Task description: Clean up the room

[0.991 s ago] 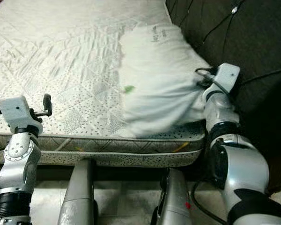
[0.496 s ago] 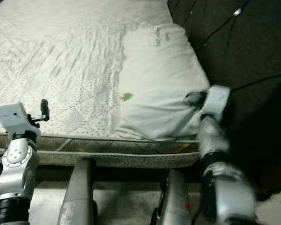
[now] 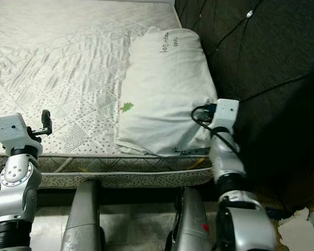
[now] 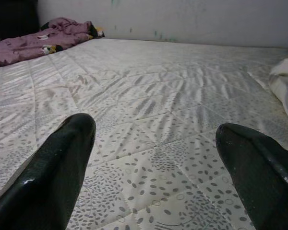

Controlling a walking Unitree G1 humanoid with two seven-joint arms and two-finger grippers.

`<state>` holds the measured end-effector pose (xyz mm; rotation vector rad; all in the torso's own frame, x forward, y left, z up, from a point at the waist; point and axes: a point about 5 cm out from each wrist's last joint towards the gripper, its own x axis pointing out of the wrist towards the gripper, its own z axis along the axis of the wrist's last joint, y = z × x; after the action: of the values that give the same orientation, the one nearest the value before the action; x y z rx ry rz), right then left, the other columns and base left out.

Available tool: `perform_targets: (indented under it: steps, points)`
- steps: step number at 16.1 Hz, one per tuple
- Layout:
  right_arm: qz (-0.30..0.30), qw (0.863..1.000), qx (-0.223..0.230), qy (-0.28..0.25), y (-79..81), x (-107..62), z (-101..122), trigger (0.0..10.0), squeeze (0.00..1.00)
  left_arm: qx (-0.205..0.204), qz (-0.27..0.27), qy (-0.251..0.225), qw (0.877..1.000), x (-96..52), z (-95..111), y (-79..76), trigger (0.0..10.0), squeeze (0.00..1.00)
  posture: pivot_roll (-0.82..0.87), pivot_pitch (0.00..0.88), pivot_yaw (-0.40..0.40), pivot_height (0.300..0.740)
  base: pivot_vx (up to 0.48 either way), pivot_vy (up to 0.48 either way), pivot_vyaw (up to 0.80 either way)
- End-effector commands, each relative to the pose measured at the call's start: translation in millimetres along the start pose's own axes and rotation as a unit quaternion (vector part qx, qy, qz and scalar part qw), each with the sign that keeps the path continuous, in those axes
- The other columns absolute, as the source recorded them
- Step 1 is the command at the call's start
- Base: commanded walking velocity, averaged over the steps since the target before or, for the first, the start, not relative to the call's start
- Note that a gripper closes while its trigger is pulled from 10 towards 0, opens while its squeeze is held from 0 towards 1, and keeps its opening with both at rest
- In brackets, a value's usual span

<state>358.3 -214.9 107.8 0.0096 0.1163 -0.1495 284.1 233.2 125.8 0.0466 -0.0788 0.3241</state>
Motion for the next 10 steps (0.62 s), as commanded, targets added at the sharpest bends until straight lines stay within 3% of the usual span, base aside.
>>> perform_targets:
  steps: [1,5,7,10]
  points:
    - [-0.013,1.000,-0.004,-0.026,-8.2,4.4,14.5,0.0,0.00,0.001,0.000,-0.012,1.000,2.9,6.3,0.3,10.0,0.00,0.17,0.000,-0.053,0.525,0.000,0.000,0.00]
    - [-0.069,0.996,-0.025,-0.053,-34.6,16.5,46.2,0.0,0.00,0.002,0.003,-0.014,1.000,5.5,7.1,2.2,10.0,0.00,0.17,0.000,-0.055,0.525,0.000,0.000,0.00]
    - [-0.104,0.993,-0.026,-0.058,-55.4,18.3,59.1,0.0,0.00,0.001,0.004,-0.016,1.000,4.9,7.2,2.0,10.0,0.00,0.17,0.000,-0.056,0.525,0.000,0.000,0.00]
    - [-0.124,0.990,-0.038,-0.064,-69.9,17.7,67.1,0.0,0.00,-0.001,0.004,-0.014,1.000,3.1,5.9,0.0,10.0,0.00,0.17,0.000,-0.074,0.525,0.000,0.000,0.00]
